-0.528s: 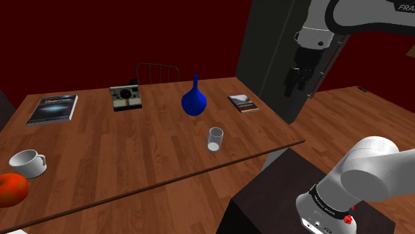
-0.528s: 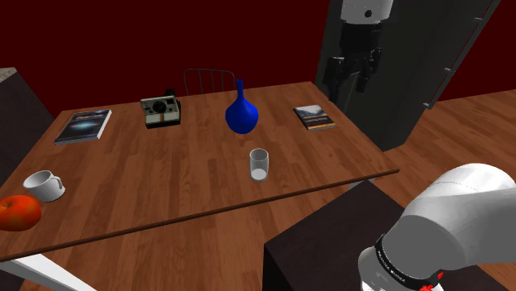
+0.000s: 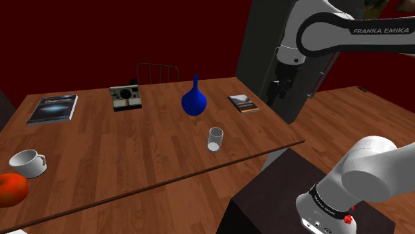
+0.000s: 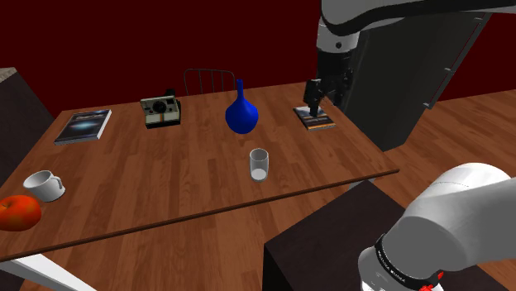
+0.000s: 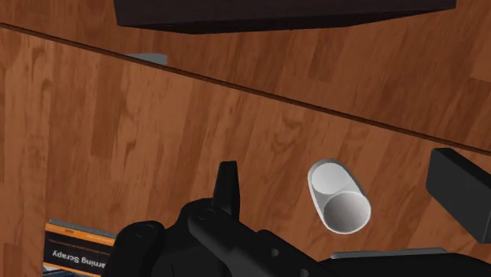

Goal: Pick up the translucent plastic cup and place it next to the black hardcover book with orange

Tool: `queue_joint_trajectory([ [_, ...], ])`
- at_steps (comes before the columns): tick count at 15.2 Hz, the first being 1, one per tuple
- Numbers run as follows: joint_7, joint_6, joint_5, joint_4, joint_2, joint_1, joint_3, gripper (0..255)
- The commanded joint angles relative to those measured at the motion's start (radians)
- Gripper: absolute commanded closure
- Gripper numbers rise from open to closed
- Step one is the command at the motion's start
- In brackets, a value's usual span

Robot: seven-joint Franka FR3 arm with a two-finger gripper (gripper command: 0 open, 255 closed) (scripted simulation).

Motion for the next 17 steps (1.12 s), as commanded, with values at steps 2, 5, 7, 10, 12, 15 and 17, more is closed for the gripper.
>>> queue_joint_trajectory([
  [2,-0.019,0.119,-0.002,-0.027,0.083,0.009,-0.003,0],
  [5,-0.033,0.227,-0.002,-0.038,0.174,0.019,-0.002,0],
  [7,-0.042,0.297,-0.001,-0.037,0.239,0.026,0.000,0],
  [10,-0.055,0.396,0.000,-0.026,0.344,0.036,0.003,0],
  [12,-0.064,0.459,0.001,-0.011,0.417,0.041,0.006,0],
  [15,-0.076,0.545,0.002,0.022,0.530,0.050,0.011,0],
  [17,-0.084,0.598,0.002,0.051,0.607,0.055,0.015,0],
])
